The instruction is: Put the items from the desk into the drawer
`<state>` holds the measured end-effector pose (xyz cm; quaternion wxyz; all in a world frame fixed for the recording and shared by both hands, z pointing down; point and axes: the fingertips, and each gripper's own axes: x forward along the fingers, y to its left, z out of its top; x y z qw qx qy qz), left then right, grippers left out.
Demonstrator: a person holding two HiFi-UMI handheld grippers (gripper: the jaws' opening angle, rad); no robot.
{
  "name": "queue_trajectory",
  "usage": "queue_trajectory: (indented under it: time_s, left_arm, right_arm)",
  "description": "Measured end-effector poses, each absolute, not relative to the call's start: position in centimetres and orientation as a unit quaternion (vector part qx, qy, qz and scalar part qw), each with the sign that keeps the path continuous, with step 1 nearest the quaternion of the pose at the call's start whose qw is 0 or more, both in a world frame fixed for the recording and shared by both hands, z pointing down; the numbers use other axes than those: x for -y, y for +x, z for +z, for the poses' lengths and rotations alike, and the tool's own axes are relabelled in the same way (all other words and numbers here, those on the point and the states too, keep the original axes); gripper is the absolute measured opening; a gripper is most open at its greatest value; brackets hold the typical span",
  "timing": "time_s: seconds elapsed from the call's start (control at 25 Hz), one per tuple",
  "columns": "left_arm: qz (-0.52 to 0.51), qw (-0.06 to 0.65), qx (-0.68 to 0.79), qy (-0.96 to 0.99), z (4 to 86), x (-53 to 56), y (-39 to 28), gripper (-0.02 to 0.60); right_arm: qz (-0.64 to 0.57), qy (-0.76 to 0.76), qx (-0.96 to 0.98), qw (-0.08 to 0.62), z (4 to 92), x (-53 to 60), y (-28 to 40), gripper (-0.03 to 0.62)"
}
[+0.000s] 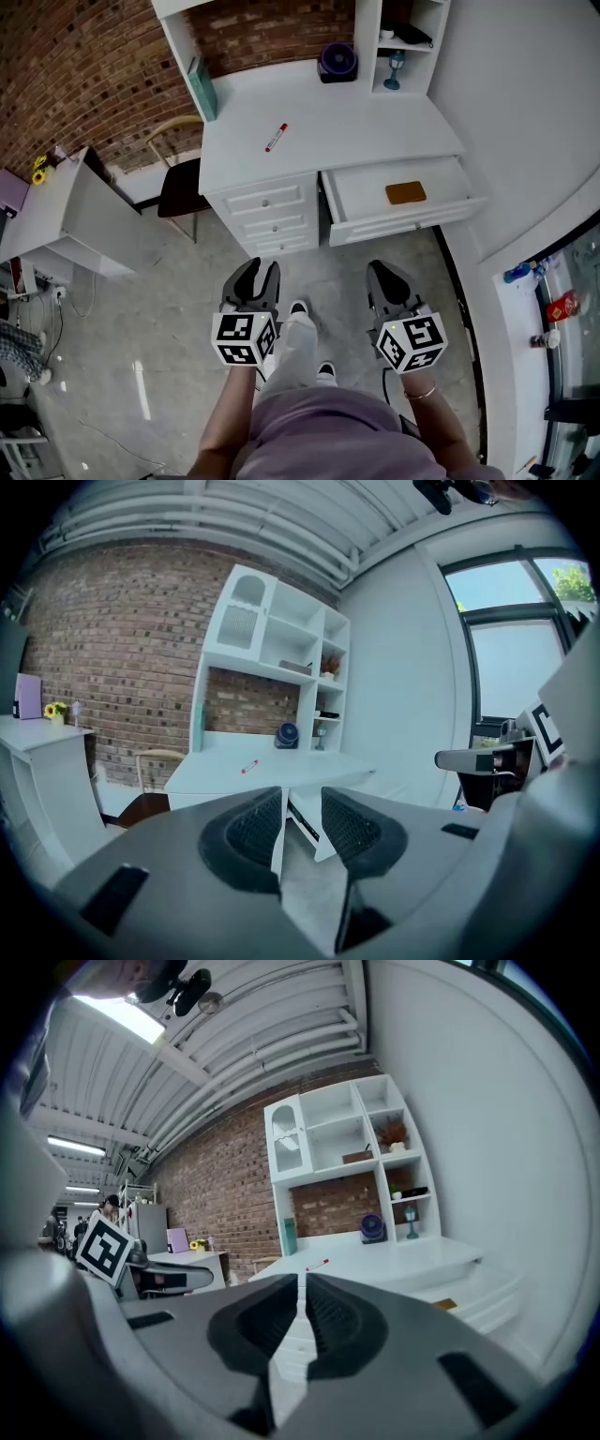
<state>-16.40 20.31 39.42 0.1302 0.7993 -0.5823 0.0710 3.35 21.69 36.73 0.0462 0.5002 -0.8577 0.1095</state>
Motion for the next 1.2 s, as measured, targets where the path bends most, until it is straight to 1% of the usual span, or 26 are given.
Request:
queue_trajectory:
  time_s: [0.2,0.36,0.76,1.0,1.2]
  left_arm:
    - [0.079,0.134,0.579,0.800,40.3,-15.6,-17.7,0.124]
    - [0.083,0.137,0.580,0.798,41.0,-11.1,-19.5,0.150]
    - [0.089,0.137,0.568,0.807,41.3,-0.3,-23.2,0.181]
    - [0.089,0.130,0.558,0.815,41.1,5.3,-24.6,0.187]
    - [0.095,0.131,0.550,0.820,41.4,8.4,-25.0,0.207]
  right_arm:
    - [0.118,0.503,0.855,0.051,37.5,-17.6,2.1,0.015]
    - [0.126,0.507,0.851,0.055,38.2,-13.2,0.6,0.015]
    - [0.130,0.533,0.834,0.062,38.2,-3.5,-1.6,0.015]
    - [0.128,0.549,0.824,0.060,37.8,0.8,-2.9,0.014]
    - [0.130,0.558,0.817,0.060,37.7,3.0,-3.8,0.014]
